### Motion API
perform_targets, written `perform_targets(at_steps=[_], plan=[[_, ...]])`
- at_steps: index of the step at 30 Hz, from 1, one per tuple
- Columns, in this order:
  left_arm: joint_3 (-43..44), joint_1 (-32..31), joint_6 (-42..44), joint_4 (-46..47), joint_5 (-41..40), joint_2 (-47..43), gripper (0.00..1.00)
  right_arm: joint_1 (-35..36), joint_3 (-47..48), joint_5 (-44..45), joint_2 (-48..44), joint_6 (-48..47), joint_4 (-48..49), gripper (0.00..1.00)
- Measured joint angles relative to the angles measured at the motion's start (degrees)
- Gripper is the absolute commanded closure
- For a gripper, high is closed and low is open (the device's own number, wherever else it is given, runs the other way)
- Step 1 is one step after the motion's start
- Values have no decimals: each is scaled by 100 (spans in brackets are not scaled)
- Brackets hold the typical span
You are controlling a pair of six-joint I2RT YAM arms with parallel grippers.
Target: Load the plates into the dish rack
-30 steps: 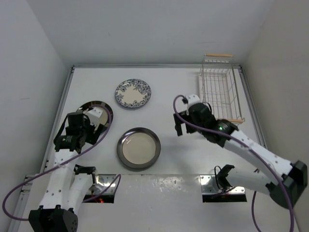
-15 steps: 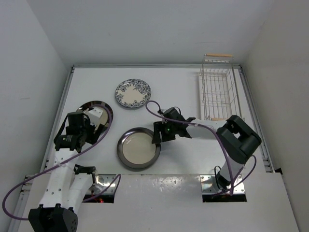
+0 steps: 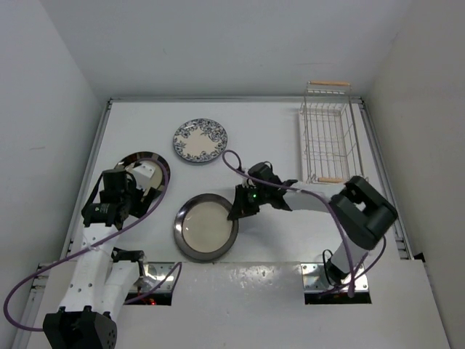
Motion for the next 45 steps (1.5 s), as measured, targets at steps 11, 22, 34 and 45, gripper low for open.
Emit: perform_targets(at_steps=[11, 22, 34, 45], plan=[[509, -39, -170, 7, 249, 531, 12, -1019, 3534, 2704, -2382, -2662, -3947, 100], [951, -92, -437, 260, 308, 892, 12, -3252, 4140, 5842, -3027, -5265, -3818, 100], [824, -114, -455, 293, 264, 887, 12, -4319, 2199, 5547, -2658, -5447, -3639, 100], [824, -149, -455, 306, 260, 894, 12, -4518, 1742, 5139, -2894, -5595, -2973, 64]])
